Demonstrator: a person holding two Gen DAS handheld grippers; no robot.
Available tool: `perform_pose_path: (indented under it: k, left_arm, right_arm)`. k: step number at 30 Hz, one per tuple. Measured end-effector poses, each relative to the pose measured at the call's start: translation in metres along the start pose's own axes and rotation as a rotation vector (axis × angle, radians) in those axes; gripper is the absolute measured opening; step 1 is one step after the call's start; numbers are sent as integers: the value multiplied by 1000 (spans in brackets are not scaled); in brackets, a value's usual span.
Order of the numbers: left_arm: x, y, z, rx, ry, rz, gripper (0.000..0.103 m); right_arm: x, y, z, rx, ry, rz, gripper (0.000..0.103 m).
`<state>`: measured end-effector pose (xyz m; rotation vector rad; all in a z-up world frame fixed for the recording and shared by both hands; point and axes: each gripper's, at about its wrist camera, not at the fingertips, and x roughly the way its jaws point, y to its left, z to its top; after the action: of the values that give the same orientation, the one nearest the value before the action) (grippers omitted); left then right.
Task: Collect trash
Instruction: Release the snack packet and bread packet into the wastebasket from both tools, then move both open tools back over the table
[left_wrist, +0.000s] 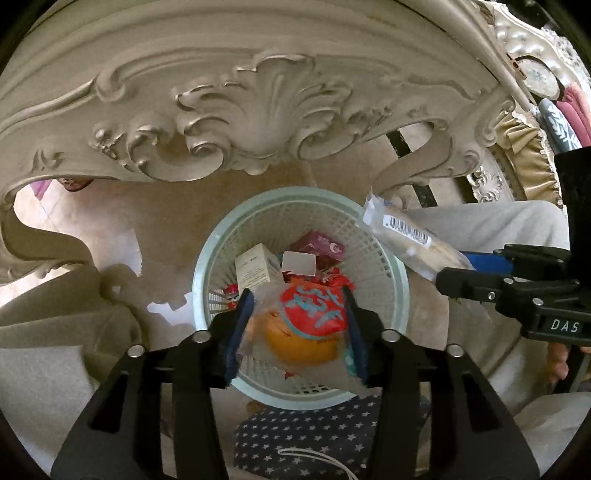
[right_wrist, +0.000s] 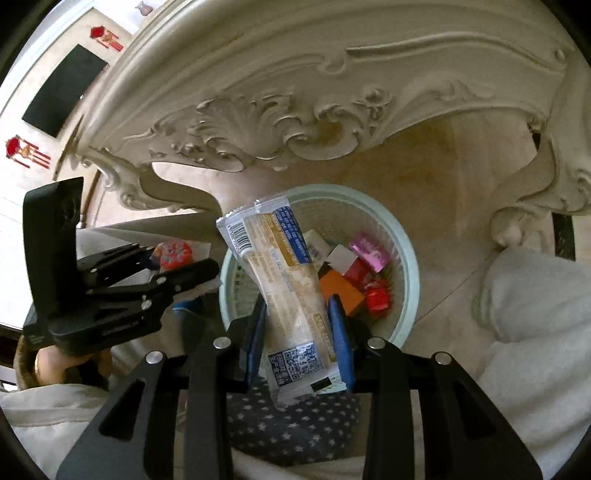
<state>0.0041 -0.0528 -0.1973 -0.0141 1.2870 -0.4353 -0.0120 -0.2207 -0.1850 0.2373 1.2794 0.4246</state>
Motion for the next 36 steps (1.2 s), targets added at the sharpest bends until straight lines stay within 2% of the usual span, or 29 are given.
perform_pose_path:
  k: [1, 2, 3, 5, 7, 15, 20, 24, 28, 29, 31, 32, 34, 36]
  left_arm:
    - [0, 0, 0, -4, 1, 7, 74]
    - [1, 2, 1, -8, 5, 19, 80]
    - [2, 3, 1, -12, 9, 24, 80]
    - [2, 2, 3, -14, 4, 27, 81]
    - [0, 0, 4, 2, -12, 39, 86]
    - [-30, -7, -1, 33, -58, 49, 86]
    - [-72, -19, 5, 65, -129, 63, 86]
    - [-109, -27, 9, 93, -183, 56, 86]
    - [-141, -29, 25, 95, -229, 30, 86]
    - [-155, -29, 32, 98, -270, 4, 86]
    - [-178, -24, 47, 107, -338, -20, 87]
    - [-191, -18, 62, 131, -384, -14, 91]
    - [-205, -9, 83, 159, -439, 56, 92]
    - [-219, 9, 118, 191, -508, 158, 92]
  right_arm:
    - [0, 0, 1, 0, -3, -6, 33]
    - [3, 1, 1, -7, 0, -16, 38]
    - [4, -3, -1, -13, 3, -26, 54]
    - [2, -6, 0, -30, -17, -55, 66]
    - [1, -5, 0, -58, -37, -68, 66]
    - [-21, 4, 2, -63, -68, -54, 67]
    - [-53, 22, 7, -127, -119, -41, 67]
    - [-83, 39, 17, -159, -197, -2, 67]
    - [-112, 46, 44, -169, -289, 35, 69]
    - [-123, 48, 56, -183, -333, 42, 73]
    - [-137, 50, 78, -207, -396, 18, 75]
    - [-141, 51, 88, -215, -419, -1, 75]
    - [-152, 51, 121, -233, -487, -30, 75]
    - [-158, 49, 149, -239, -533, -40, 75]
